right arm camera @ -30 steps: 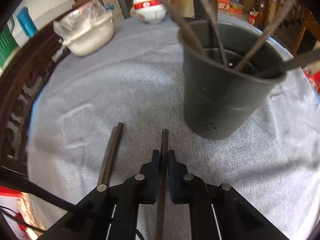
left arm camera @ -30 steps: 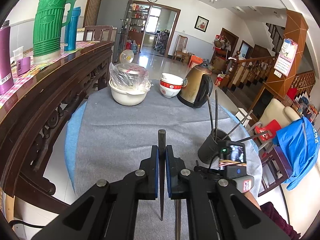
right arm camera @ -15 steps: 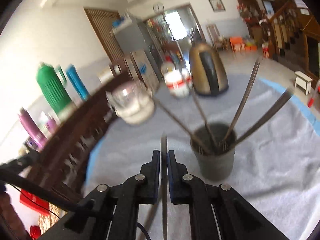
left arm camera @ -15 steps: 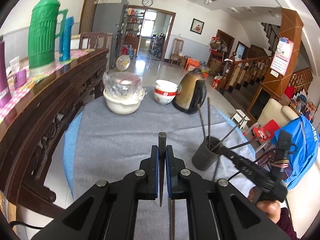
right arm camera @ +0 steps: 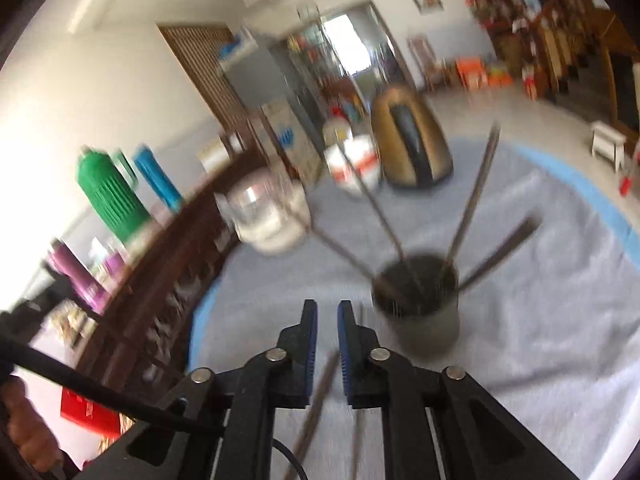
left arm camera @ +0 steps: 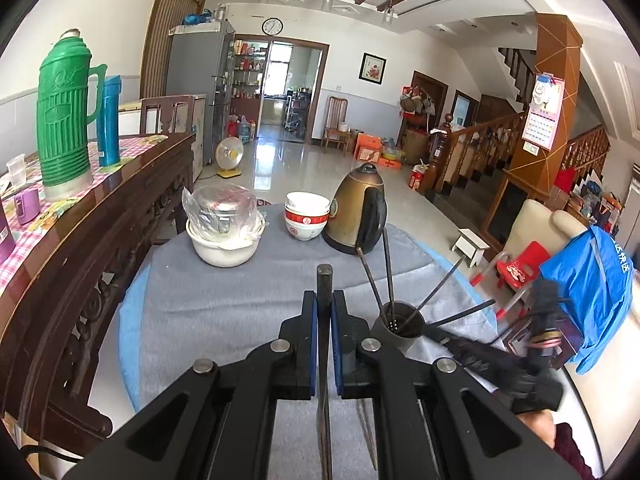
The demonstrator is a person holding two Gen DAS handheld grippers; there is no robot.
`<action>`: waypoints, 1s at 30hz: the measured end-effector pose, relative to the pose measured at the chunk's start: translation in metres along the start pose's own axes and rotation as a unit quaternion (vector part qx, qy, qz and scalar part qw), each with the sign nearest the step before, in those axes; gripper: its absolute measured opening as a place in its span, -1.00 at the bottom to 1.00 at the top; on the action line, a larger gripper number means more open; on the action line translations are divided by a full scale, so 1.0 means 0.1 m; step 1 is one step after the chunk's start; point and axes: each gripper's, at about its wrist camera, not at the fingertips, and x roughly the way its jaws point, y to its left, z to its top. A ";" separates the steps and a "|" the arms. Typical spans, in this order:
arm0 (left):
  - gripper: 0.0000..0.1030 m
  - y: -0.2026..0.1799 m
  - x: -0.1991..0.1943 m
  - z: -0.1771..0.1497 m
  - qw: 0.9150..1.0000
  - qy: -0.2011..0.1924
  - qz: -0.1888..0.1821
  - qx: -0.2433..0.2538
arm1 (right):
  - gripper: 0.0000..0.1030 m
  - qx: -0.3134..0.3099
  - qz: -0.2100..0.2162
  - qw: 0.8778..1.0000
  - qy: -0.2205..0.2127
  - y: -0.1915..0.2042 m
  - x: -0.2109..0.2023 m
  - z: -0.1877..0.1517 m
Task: Organize utensils
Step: 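Lower both held chopsticks into the mouth of the grey holder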
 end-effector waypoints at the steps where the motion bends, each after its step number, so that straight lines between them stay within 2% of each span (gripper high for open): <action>1: -0.87 0.01 0.00 -0.02 1.000 0.003 0.001 0.000 | -0.46 -0.001 -0.010 1.000 0.021 -0.01 0.10 -0.04; 2: -0.87 0.00 0.01 -0.04 1.000 0.006 0.002 0.002 | -0.38 -0.003 -0.014 0.999 0.036 -0.02 0.20 -0.07; 3: -0.87 0.01 0.02 -0.06 1.000 0.010 0.004 0.004 | -0.14 -0.005 -0.017 0.999 0.050 -0.03 0.30 -0.13; 4: -0.87 0.03 0.03 -0.08 1.000 0.014 0.006 0.005 | 0.22 -0.005 -0.021 0.998 0.062 -0.04 0.39 -0.17; 5: -0.87 0.06 0.04 -0.10 1.000 0.017 0.009 0.006 | 0.25 -0.007 -0.025 0.997 0.069 -0.05 0.48 -0.20; 6: -0.87 0.09 0.05 -0.12 1.000 0.021 0.012 0.005 | 0.24 -0.015 -0.032 0.997 0.067 -0.03 0.55 -0.24; 8: -0.87 0.15 0.07 -0.15 1.000 0.028 0.013 0.000 | 0.06 -0.049 -0.064 0.994 0.067 0.04 0.69 -0.29; 9: -0.87 0.20 0.08 -0.17 0.999 0.032 0.013 -0.003 | -0.29 -0.059 -0.072 0.993 0.074 0.05 0.76 -0.32; 10: -0.87 0.24 0.09 -0.19 0.999 0.035 0.014 -0.005 | -0.37 -0.069 -0.079 0.991 0.085 0.06 0.83 -0.34; 14: -0.87 0.38 0.15 -0.27 0.999 0.049 0.012 -0.015 | -0.37 -0.083 -0.081 0.988 0.101 0.17 1.02 -0.35; 17: -0.87 0.47 0.19 -0.31 0.998 0.058 0.009 -0.023 | -0.37 -0.081 -0.076 0.986 0.128 0.27 1.24 -0.31; 26: -0.87 0.67 0.17 -0.33 0.997 0.060 -0.001 -0.040 | -0.36 -0.074 -0.140 0.975 0.154 0.39 1.83 -0.21; 30: -0.87 0.74 0.17 -0.34 0.997 0.062 -0.004 -0.047 | -0.37 -0.068 -0.159 0.968 0.180 0.36 2.06 -0.24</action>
